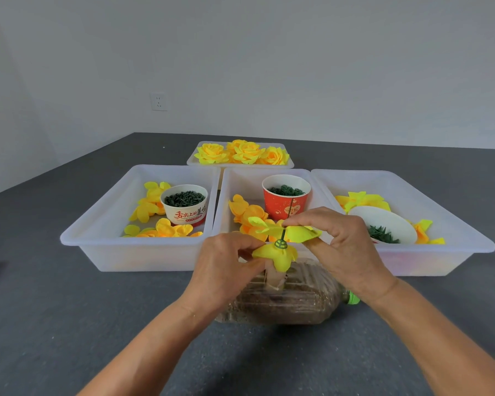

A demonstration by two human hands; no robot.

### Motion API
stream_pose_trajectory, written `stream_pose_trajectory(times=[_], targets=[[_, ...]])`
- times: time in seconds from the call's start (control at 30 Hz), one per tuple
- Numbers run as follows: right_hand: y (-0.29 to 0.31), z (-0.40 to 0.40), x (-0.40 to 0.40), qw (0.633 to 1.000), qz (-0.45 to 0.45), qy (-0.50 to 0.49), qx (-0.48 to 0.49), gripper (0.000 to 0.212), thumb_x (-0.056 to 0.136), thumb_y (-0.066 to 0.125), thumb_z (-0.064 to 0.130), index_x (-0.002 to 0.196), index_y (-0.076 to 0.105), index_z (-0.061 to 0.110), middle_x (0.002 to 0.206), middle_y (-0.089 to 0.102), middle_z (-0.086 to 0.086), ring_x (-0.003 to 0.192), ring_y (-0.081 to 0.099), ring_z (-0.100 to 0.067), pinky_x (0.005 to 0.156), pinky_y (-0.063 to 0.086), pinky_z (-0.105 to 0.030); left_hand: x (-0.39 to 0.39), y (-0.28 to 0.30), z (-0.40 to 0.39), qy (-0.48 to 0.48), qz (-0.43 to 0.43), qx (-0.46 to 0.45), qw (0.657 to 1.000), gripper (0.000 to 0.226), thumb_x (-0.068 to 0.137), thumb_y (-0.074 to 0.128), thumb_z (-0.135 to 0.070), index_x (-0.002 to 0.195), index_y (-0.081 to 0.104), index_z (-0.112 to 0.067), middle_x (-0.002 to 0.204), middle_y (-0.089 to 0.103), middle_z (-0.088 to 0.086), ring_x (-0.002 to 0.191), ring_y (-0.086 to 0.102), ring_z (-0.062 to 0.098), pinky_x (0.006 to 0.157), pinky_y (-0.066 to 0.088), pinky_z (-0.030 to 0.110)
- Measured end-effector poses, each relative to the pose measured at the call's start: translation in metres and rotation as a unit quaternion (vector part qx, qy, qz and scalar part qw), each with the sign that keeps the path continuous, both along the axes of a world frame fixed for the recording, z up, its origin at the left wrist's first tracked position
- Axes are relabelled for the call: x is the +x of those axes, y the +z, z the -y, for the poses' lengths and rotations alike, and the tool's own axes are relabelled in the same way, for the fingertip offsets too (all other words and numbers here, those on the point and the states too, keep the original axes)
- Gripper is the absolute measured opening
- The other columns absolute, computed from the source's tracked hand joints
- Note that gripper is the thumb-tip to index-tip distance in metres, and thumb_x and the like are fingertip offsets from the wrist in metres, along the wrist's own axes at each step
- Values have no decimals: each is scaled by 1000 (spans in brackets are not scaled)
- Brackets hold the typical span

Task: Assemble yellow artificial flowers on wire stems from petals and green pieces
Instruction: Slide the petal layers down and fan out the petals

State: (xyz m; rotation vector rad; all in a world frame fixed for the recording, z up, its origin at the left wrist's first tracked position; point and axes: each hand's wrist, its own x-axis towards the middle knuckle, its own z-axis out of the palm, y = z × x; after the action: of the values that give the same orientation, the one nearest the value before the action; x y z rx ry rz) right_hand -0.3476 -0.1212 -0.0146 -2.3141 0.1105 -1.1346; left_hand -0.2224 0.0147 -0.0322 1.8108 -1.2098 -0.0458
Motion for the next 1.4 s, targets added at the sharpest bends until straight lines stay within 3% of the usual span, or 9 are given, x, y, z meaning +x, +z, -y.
stream_pose_trajectory(times=[0.17, 0.27, 0.4, 0.57, 0.77, 0.83, 0.97, 1.2, 1.4], targets=[[-4, -1, 1, 989, 13, -33, -146, 22, 70, 65, -7, 88, 71, 3, 88, 70, -6, 80, 66, -21, 72, 51, -35, -1, -1, 0, 4, 3, -12, 1000, 17, 73, 78, -17, 90, 76, -19, 80, 70, -9, 71, 62, 1, 71, 49, 12], [-8, -2, 1, 988, -1, -46, -149, 36, 66, 69, -14, 99, 70, 1, 96, 69, -8, 88, 66, -22, 80, 50, -30, 0, -2, -1, 0, -3, -13, 1000, 18, 73, 78, -17, 91, 76, -21, 81, 71, -9, 72, 63, 1, 72, 50, 14], [-7, -7, 2, 991, 40, -79, -101, 24, 71, 70, 0, 95, 68, 3, 87, 65, 5, 82, 61, -10, 77, 45, -14, -1, -2, -1, -1, -14, -12, 1000, 19, 73, 78, -17, 92, 76, -22, 83, 72, -7, 73, 63, 3, 74, 51, 20], [-10, -9, 5, 985, 53, -94, -132, 29, 67, 71, -4, 96, 71, 2, 90, 71, -7, 81, 67, -24, 75, 52, -36, -1, -3, -2, 2, -9, -5, 1000, 19, 73, 78, -19, 92, 76, -23, 82, 72, -7, 72, 63, 2, 72, 50, 18], [-10, -9, 7, 987, 74, -80, -122, 19, 74, 65, 21, 81, 73, 5, 82, 70, -3, 76, 63, -19, 69, 49, -39, -1, -3, -2, 4, -2, -6, 1000, 20, 74, 77, -20, 93, 76, -23, 84, 72, -7, 73, 63, 3, 73, 50, 19], [-12, -8, 7, 992, 67, -47, -96, 16, 71, 71, 9, 86, 74, 5, 86, 69, -4, 80, 64, -23, 72, 52, -41, -1, -3, -2, 4, 2, -7, 1000, 20, 74, 77, -20, 94, 75, -23, 84, 72, -8, 73, 63, 2, 72, 50, 17], [-20, -7, 7, 996, 30, 2, -78, 38, 67, 67, -17, 99, 71, 2, 92, 65, -9, 87, 59, -15, 79, 52, -25, -1, -3, -1, 13, 7, -8, 1000, 16, 74, 78, -21, 90, 76, -19, 78, 68, -12, 71, 61, -1, 69, 47, 10], [-23, -4, 7, 983, 45, -53, -172, 20, 67, 68, -7, 86, 71, 0, 86, 69, -10, 76, 66, -26, 67, 54, -34, 0, -6, 0, 12, 8, -7, 1000, 14, 74, 77, -22, 88, 76, -19, 81, 72, -5, 74, 63, 5, 72, 50, 21], [-24, -2, 6, 969, 21, -60, -237, 22, 73, 62, -11, 90, 73, -2, 86, 69, -15, 75, 65, -30, 61, 54, -41, 0, -6, 0, 15, 18, -14, 1000, 16, 74, 78, -22, 89, 75, -17, 79, 69, -10, 69, 60, -2, 70, 46, 8]])
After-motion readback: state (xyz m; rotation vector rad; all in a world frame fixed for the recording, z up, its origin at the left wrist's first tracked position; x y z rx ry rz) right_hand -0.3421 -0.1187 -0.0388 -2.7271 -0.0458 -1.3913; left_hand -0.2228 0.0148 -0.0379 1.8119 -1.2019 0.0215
